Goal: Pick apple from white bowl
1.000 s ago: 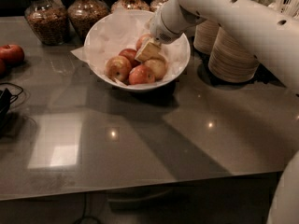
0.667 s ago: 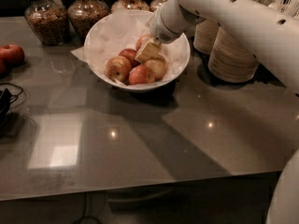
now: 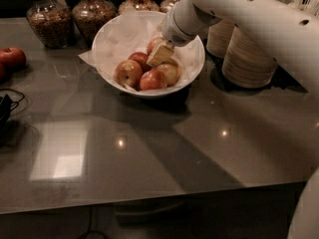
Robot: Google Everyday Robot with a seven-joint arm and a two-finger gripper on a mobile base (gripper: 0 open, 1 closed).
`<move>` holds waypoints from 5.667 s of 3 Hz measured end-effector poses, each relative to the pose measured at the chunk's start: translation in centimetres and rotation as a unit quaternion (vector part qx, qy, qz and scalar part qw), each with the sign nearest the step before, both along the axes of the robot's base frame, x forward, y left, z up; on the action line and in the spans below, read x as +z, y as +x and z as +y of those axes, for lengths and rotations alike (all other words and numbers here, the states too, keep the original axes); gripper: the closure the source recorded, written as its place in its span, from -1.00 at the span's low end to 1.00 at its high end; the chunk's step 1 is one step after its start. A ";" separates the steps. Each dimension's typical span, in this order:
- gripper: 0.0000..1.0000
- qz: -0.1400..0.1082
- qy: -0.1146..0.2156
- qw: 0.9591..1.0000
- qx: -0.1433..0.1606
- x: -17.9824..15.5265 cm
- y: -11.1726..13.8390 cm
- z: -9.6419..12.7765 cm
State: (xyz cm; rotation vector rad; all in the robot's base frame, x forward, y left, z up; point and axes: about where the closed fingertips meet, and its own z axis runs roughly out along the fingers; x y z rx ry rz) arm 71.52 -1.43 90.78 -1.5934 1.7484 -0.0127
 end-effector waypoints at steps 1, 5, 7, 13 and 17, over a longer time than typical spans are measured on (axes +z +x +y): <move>0.19 0.000 0.000 1.000 0.000 0.0 0.0 0.0; 1.00 0.002 0.027 1.000 0.013 0.8 -0.1 0.3; 1.00 -0.049 0.096 0.994 0.024 7.7 -1.6 -1.6; -0.30 -0.033 0.161 0.984 0.072 10.4 -4.0 -1.4; -1.00 -0.032 0.156 0.985 0.058 9.4 -3.5 -1.6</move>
Offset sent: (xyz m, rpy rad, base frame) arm 0.0000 0.0000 0.0000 0.0000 0.0000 0.0000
